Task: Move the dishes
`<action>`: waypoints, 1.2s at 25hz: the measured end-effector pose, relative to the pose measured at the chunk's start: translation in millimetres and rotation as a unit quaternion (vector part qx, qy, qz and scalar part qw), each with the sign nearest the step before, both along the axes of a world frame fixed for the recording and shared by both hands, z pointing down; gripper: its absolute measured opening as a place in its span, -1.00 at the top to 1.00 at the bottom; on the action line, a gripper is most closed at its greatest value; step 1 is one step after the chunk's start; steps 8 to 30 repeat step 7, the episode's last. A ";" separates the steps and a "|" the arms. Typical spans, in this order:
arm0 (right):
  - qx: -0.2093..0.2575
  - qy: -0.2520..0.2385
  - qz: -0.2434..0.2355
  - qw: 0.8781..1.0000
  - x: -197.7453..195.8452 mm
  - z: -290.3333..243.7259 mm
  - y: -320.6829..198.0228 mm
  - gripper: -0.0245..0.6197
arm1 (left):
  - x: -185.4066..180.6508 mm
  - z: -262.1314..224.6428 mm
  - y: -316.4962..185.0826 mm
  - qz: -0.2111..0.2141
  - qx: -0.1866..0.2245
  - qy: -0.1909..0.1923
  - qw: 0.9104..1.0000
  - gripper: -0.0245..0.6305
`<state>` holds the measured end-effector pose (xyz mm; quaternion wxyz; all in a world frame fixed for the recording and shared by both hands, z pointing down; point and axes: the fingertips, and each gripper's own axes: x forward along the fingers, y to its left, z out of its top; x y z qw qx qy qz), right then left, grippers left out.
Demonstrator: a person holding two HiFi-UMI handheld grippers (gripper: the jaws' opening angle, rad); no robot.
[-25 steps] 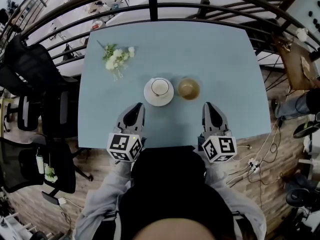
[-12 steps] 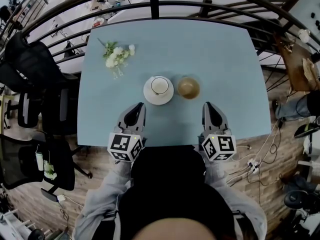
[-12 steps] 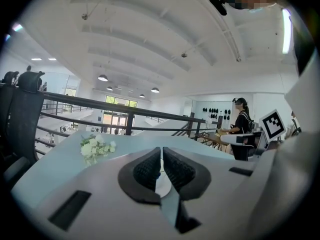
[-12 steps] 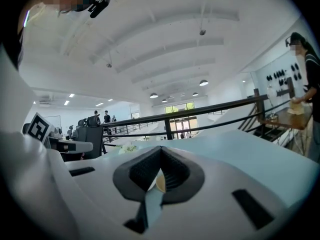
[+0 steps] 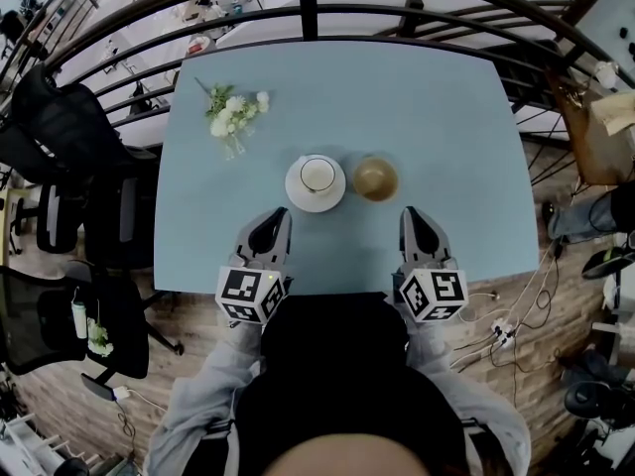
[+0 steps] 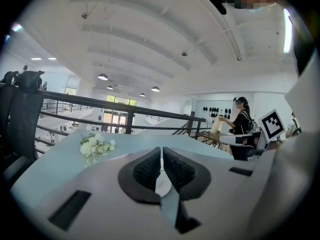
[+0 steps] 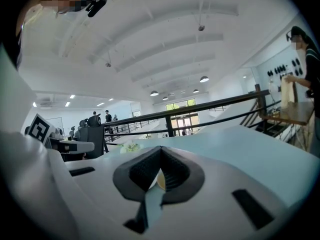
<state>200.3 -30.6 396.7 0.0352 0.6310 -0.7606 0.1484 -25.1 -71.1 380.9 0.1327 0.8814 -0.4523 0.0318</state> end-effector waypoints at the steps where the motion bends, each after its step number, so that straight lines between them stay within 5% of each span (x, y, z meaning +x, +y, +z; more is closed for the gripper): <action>1: -0.001 0.000 -0.001 1.000 -0.2 0.4 -0.5 0.90 | -0.2 0.4 -0.3 -0.001 -0.001 0.000 1.000 0.84; 30: -0.011 0.002 -0.003 1.000 -2.2 6.6 -1.5 0.90 | -3.3 5.8 -2.1 -0.005 -0.008 -0.002 1.000 0.84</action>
